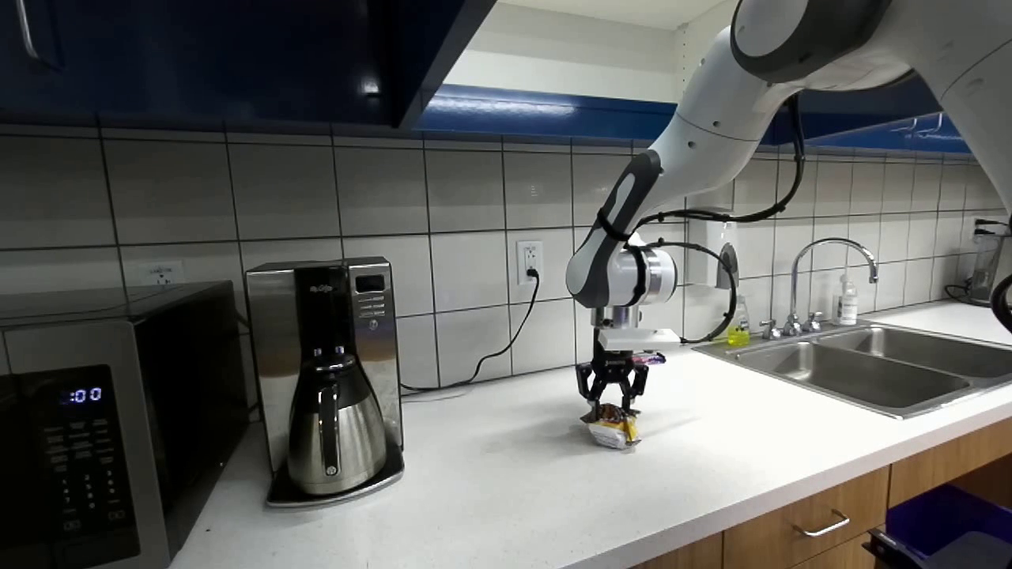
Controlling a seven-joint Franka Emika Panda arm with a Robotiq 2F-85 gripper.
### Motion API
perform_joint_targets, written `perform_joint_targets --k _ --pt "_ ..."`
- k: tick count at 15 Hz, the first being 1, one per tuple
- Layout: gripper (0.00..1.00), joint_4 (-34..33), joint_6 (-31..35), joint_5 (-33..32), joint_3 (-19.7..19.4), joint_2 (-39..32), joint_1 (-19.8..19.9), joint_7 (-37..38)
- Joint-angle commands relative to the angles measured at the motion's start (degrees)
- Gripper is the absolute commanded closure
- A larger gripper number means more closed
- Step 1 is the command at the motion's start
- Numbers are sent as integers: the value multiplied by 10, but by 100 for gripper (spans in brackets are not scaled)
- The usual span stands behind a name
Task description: Put the snack packet inside the open cupboard
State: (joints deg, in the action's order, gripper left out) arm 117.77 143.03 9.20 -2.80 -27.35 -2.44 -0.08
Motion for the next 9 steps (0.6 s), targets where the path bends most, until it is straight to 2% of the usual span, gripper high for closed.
perform_joint_targets --k 1,5,9 --pt "67 -11 -2 -15 9 -4 8 21" --pt "98 -11 -2 -17 9 -4 8 22" --pt "100 -10 -2 -17 8 -3 8 23"
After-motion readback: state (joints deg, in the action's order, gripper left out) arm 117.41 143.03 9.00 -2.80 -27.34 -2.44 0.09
